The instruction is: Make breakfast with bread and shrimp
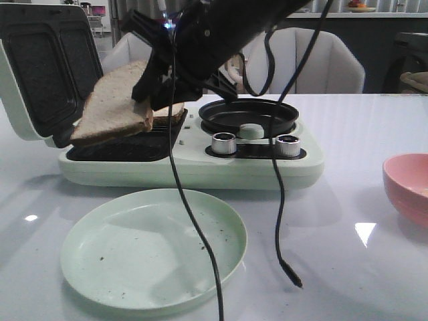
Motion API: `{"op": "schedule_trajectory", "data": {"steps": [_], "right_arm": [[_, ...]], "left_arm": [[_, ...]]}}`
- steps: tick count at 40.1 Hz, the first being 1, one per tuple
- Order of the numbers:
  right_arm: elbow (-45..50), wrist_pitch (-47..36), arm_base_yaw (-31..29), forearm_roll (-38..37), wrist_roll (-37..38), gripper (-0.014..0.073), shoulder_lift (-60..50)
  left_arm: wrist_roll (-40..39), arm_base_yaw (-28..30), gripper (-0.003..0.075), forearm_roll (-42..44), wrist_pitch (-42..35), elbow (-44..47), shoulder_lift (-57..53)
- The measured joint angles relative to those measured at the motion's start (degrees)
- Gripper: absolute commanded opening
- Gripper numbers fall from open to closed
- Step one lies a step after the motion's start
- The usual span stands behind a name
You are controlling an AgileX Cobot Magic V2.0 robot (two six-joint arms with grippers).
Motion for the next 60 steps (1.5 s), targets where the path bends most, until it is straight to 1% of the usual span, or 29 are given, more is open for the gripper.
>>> {"op": "schedule_trajectory", "data": {"steps": [1,5,7,10,11,20,24,28,31,34,40,44,50,53,57,60], "right_arm": [[0.00,-0.36,0.00,0.00,0.00,0.0167,0.40],[0.00,-1.68,0.00,0.09,0.00,0.0361,1.76],[0.00,-1.79,0.00,0.22,0.00,0.0442,1.98],[0.00,-1.88,0.00,0.22,0.00,0.0509,1.95],[-0.10,-1.88,0.00,0.34,0.00,0.0517,1.95],[-0.22,-1.07,-1.12,0.44,0.00,0.0517,1.95],[-0.22,2.62,-3.41,0.17,-0.15,0.0517,1.15],[-0.22,8.53,-5.86,-2.30,-1.25,0.0517,-1.16],[-0.22,12.58,-6.87,-5.42,-2.04,0.0517,-3.46],[-0.22,17.09,-7.38,-10.11,-2.25,0.0517,-6.52],[-0.22,22.77,-7.48,-19.13,-1.14,0.0517,-13.70],[-0.22,25.56,-7.48,-25.66,2.20,0.0516,-19.00],[0.17,29.75,-7.48,-36.90,11.63,0.0516,-28.01],[2.48,30.28,-7.48,-42.25,16.29,0.0516,-33.59],[7.91,29.85,-7.48,-45.41,18.68,0.0516,-40.38],[12.25,28.61,-7.48,-45.98,19.27,0.0516,-45.49]], "left_arm": [[0.00,0.00,0.0508,0.00,0.00,0.00,0.00],[0.00,0.00,0.0508,0.00,0.00,0.00,0.00],[0.00,0.00,0.0508,0.00,0.00,0.00,0.00],[0.00,0.00,0.0508,0.00,0.00,0.00,0.00],[0.00,0.00,0.0508,0.00,0.00,0.00,0.00],[0.00,0.00,0.0508,0.00,0.00,0.00,0.00],[0.00,0.00,0.0508,0.00,0.00,0.00,0.00],[0.00,0.00,0.0508,0.00,0.00,0.00,0.00],[0.00,0.00,0.0508,0.00,0.00,0.00,0.00],[0.00,0.00,0.0508,0.00,0.00,0.00,0.00],[0.00,0.00,0.0508,0.00,0.00,0.00,0.00],[0.00,0.00,0.0508,0.00,0.00,0.00,0.00],[0.00,0.00,0.0508,0.00,0.00,0.00,0.00],[0.00,0.00,0.0508,0.00,0.00,0.00,0.00],[0.00,0.00,0.0508,0.00,0.00,0.00,0.00],[0.00,0.00,0.0508,0.00,0.00,0.00,0.00]]}}
